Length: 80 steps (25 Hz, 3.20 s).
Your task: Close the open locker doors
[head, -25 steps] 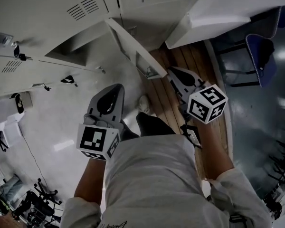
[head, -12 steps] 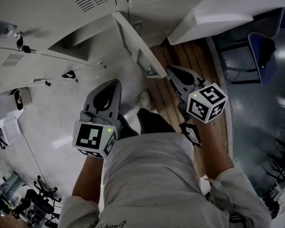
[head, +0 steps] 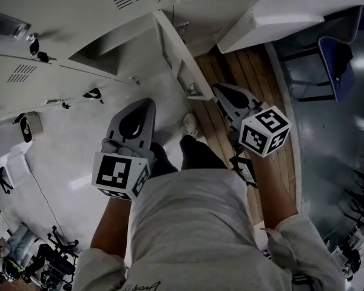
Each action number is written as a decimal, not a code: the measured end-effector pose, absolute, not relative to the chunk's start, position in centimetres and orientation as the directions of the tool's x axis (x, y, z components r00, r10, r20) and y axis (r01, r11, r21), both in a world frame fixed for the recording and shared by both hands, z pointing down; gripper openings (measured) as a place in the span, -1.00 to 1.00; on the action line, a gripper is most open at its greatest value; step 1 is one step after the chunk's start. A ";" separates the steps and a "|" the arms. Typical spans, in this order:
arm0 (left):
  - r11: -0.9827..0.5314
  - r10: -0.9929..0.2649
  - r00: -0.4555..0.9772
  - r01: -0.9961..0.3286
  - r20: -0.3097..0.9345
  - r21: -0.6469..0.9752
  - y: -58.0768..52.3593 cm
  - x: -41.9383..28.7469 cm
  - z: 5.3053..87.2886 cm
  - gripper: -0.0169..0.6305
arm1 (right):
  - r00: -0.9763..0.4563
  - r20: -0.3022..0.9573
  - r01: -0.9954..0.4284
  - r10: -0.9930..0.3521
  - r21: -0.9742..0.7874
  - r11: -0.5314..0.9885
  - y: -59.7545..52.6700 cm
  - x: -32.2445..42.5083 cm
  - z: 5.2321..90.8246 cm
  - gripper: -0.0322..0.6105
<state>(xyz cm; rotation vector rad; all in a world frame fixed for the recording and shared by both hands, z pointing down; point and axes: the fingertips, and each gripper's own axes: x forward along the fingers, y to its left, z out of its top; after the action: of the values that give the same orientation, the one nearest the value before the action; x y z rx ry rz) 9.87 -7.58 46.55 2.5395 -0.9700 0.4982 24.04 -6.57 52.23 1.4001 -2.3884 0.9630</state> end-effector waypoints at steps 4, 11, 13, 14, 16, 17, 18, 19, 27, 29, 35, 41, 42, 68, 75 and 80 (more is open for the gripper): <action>-0.699 -0.548 0.706 -0.681 0.448 0.219 -7.8 8.8 46.5 -0.90 | -0.517 0.484 -0.843 -0.706 -0.433 0.321 -6.4 22.9 52.3 -0.81; -0.709 -0.538 0.718 -0.669 0.440 0.223 -8.2 6.9 46.3 -0.90 | -0.509 0.490 -0.848 -0.708 -0.429 0.312 -6.4 20.7 52.2 -0.81; -0.711 -0.535 0.721 -0.666 0.441 0.226 -8.2 6.2 46.4 -0.90 | -0.505 0.492 -0.850 -0.709 -0.428 0.308 -6.4 20.1 52.2 -0.81; -0.711 -0.535 0.721 -0.666 0.441 0.227 -8.3 5.8 46.5 -0.90 | -0.504 0.492 -0.850 -0.710 -0.427 0.307 -6.4 19.7 52.2 -0.81; -0.710 -0.534 0.722 -0.665 0.440 0.230 -8.5 5.0 46.6 -0.90 | -0.502 0.493 -0.852 -0.710 -0.426 0.306 -6.5 18.9 52.2 -0.81; -0.710 -0.533 0.723 -0.665 0.440 0.232 -8.5 4.7 46.6 -0.90 | -0.501 0.494 -0.852 -0.710 -0.425 0.305 -6.5 18.5 52.2 -0.81; -0.711 -0.532 0.724 -0.663 0.438 0.233 -8.5 4.4 46.7 -0.90 | -0.499 0.495 -0.853 -0.711 -0.424 0.304 -6.5 18.2 52.2 -0.81; -0.712 -0.532 0.726 -0.662 0.437 0.234 -8.6 4.1 46.7 -0.90 | -0.497 0.496 -0.855 -0.712 -0.422 0.302 -6.5 17.9 52.2 -0.81; -0.716 -0.528 0.731 -0.657 0.433 0.237 -8.9 0.6 46.7 -0.90 | -0.485 0.498 -0.861 -0.718 -0.416 0.293 -6.6 14.6 52.0 -0.81; -0.719 -0.525 0.733 -0.654 0.433 0.237 -9.0 -0.3 46.8 -0.90 | -0.484 0.498 -0.862 -0.719 -0.415 0.293 -6.6 13.6 52.0 -0.81; -0.722 -0.529 0.733 -0.654 0.428 0.227 -9.6 -3.3 46.5 -0.90 | -0.480 0.495 -0.863 -0.724 -0.414 0.289 -7.0 10.8 52.0 -0.81; -0.719 -0.538 0.726 -0.661 0.429 0.216 -10.1 -6.2 46.4 -0.90 | -0.487 0.488 -0.861 -0.725 -0.409 0.302 -7.9 8.1 52.0 -0.81; -0.718 -0.540 0.725 -0.662 0.428 0.215 -10.2 -6.7 46.4 -0.90 | -0.488 0.487 -0.860 -0.724 -0.408 0.306 -8.1 7.7 51.9 -0.81; -0.669 -0.611 0.681 -0.717 0.402 0.197 -15.2 -14.8 45.7 -0.90 | -0.542 0.487 -0.839 -0.685 -0.360 0.408 -15.7 -0.4 51.3 -0.81; -0.630 -0.644 0.657 -0.746 0.393 0.216 -16.4 -14.7 45.4 -0.90 | -0.584 0.491 -0.812 -0.647 -0.365 0.455 -17.5 -1.3 51.1 -0.81; -0.606 -0.665 0.638 -0.765 0.389 0.219 -17.2 -14.3 45.1 -0.90 | -0.619 0.492 -0.786 -0.613 -0.372 0.495 -18.7 -1.9 51.0 -0.81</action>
<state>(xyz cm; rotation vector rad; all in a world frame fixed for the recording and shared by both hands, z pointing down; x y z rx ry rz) -14.33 -17.19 45.14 2.4963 -1.1377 0.3807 -1.85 -18.66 51.02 1.1803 -2.4482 0.8336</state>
